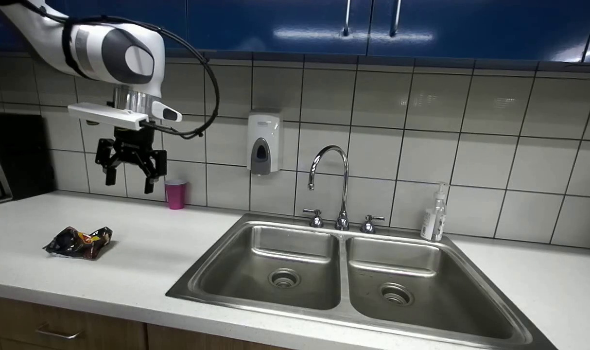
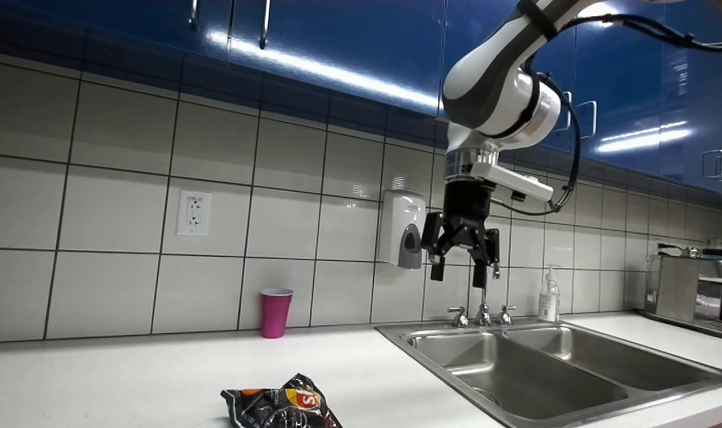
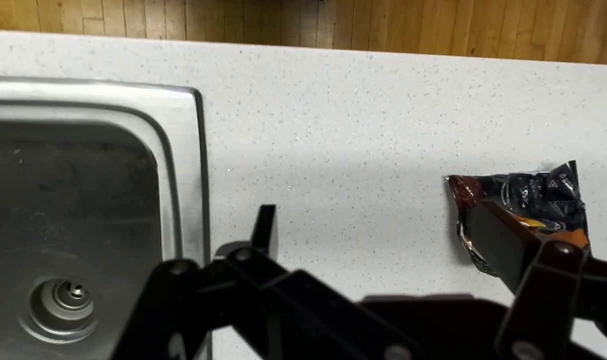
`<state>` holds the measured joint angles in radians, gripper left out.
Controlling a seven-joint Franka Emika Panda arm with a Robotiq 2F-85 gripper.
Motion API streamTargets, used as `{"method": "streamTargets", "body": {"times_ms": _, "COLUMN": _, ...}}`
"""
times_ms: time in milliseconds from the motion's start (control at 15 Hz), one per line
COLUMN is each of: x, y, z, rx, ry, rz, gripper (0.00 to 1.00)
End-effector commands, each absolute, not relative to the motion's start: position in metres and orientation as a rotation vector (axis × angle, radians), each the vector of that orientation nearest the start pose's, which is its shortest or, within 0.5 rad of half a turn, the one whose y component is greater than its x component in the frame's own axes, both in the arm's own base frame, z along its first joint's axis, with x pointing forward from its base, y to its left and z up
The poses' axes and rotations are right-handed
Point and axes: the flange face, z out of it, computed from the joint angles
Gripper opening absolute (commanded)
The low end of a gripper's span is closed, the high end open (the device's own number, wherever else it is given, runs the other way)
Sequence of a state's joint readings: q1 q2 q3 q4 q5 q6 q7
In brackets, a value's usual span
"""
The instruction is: Put the black packet in the left sink
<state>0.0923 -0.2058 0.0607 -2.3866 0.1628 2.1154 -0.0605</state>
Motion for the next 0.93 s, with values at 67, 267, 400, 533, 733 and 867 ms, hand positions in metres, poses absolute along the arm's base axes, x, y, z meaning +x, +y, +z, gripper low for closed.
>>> {"method": "streamTargets", "body": {"times_ms": 67, "x": 0.494, "y": 0.091, "z": 0.368, "rx": -2.959, "ry": -0.455, "rz": 0.095, "gripper": 1.0}}
{"method": "streamTargets", "body": {"times_ms": 267, "x": 0.513, "y": 0.105, "z": 0.353, "rx": -2.881, "ry": -0.627, "rz": 0.064, "gripper": 1.0}}
{"method": "streamTargets", "body": {"times_ms": 400, "x": 0.527, "y": 0.114, "z": 0.346, "rx": -2.821, "ry": -0.737, "rz": 0.049, "gripper": 1.0}}
{"method": "streamTargets", "body": {"times_ms": 533, "x": 0.538, "y": 0.124, "z": 0.344, "rx": -2.746, "ry": -0.865, "rz": 0.043, "gripper": 1.0}}
{"method": "streamTargets", "body": {"times_ms": 733, "x": 0.548, "y": 0.142, "z": 0.343, "rx": -2.647, "ry": -1.074, "rz": 0.038, "gripper": 1.0}}
{"method": "streamTargets", "body": {"times_ms": 867, "x": 0.552, "y": 0.155, "z": 0.341, "rx": -2.58, "ry": -1.209, "rz": 0.046, "gripper": 1.0}}
